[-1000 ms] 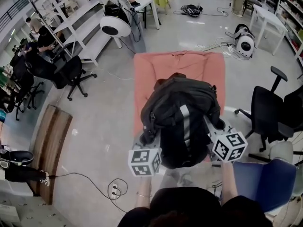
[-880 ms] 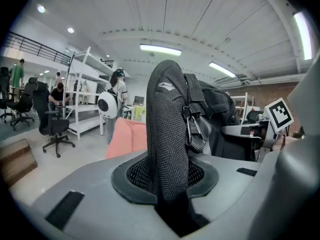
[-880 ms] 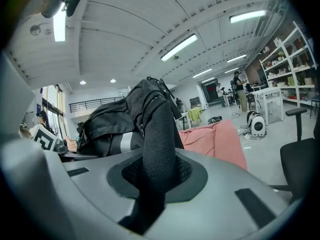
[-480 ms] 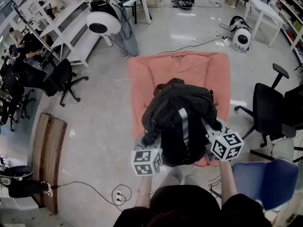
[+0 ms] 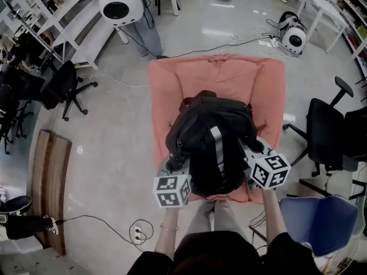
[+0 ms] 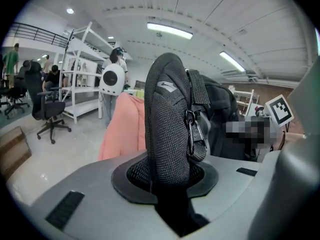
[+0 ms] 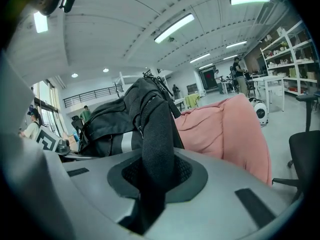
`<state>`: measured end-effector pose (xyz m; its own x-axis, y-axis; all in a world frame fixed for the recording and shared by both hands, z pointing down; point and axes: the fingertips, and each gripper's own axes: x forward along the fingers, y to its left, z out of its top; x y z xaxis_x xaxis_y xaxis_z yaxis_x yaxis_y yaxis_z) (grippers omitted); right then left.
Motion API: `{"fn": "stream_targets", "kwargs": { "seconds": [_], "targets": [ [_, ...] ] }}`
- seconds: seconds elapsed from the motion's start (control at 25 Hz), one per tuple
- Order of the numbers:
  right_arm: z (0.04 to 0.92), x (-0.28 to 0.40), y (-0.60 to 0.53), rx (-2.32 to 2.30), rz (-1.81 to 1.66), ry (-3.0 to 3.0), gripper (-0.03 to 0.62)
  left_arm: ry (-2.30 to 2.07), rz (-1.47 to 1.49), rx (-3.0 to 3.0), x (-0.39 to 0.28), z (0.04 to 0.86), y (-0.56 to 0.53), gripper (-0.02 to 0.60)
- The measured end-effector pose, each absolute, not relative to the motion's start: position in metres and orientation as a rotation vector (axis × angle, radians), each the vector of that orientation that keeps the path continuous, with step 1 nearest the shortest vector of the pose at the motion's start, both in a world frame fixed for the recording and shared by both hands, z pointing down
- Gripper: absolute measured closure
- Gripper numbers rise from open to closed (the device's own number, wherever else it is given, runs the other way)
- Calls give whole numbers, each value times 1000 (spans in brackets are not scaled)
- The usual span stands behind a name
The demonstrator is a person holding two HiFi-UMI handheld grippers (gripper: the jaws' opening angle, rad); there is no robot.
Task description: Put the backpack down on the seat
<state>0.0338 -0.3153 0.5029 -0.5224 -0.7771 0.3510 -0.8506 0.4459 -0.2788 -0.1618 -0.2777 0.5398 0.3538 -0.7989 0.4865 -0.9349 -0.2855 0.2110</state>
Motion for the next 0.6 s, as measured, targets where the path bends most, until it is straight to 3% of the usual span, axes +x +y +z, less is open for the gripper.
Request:
{"fn": "stream_targets", "kwargs": {
  "seconds": [0.6],
  "targets": [
    [566,30,-380,1345,685,-2485,533,-1549,414,2091,-163,596,-334,469]
  ]
}}
